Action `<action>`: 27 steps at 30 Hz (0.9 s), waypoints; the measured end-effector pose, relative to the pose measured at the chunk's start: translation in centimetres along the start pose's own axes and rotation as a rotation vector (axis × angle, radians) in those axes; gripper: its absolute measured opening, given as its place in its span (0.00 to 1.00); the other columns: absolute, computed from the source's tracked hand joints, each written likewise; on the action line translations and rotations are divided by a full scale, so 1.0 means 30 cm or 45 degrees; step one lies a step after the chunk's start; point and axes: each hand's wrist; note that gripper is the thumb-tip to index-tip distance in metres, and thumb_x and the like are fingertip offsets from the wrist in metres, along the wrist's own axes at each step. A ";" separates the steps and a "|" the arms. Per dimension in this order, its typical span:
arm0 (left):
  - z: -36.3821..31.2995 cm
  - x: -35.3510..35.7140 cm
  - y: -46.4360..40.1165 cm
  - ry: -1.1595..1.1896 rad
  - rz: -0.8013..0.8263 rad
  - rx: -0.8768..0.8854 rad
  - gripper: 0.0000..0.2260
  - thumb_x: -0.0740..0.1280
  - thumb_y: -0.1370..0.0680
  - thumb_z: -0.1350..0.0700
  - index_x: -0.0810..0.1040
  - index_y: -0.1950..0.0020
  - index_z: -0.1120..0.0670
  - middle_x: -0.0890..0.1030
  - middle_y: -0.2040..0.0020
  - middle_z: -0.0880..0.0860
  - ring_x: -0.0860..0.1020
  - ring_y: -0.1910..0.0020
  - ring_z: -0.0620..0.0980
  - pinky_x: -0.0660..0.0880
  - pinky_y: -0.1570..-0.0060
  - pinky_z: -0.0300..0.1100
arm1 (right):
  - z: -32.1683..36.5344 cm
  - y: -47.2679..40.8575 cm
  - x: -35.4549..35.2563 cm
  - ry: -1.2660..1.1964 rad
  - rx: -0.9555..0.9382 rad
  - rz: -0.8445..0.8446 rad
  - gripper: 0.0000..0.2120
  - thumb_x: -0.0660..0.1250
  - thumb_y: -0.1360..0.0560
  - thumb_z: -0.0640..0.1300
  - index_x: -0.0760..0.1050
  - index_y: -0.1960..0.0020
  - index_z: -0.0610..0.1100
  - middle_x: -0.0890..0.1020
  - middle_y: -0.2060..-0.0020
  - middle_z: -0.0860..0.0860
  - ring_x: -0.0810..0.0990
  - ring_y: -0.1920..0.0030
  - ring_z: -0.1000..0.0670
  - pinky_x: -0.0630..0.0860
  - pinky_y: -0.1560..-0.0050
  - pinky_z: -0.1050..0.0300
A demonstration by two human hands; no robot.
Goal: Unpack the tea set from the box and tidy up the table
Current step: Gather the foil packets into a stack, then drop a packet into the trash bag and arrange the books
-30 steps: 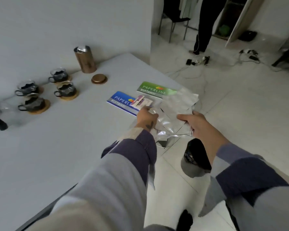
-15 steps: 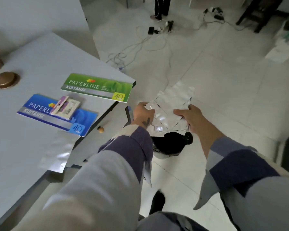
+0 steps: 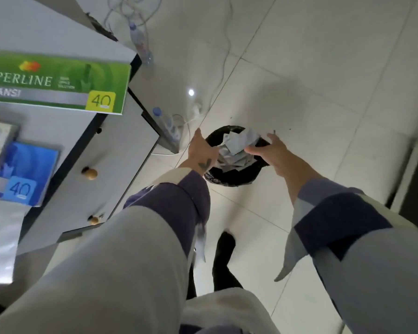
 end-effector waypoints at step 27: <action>0.496 -0.902 0.539 0.057 -0.849 -0.116 0.18 0.62 0.22 0.63 0.71 0.32 0.54 0.72 0.34 0.56 0.70 0.35 0.57 0.70 0.36 0.52 | 0.409 0.801 0.785 0.563 -0.386 0.662 0.16 0.63 0.22 0.42 0.72 0.37 0.36 0.80 0.54 0.44 0.79 0.60 0.49 0.77 0.48 0.48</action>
Point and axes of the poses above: each hand's wrist, its own y-axis away from the middle knuckle, its own x-axis out of the palm, z = x × y
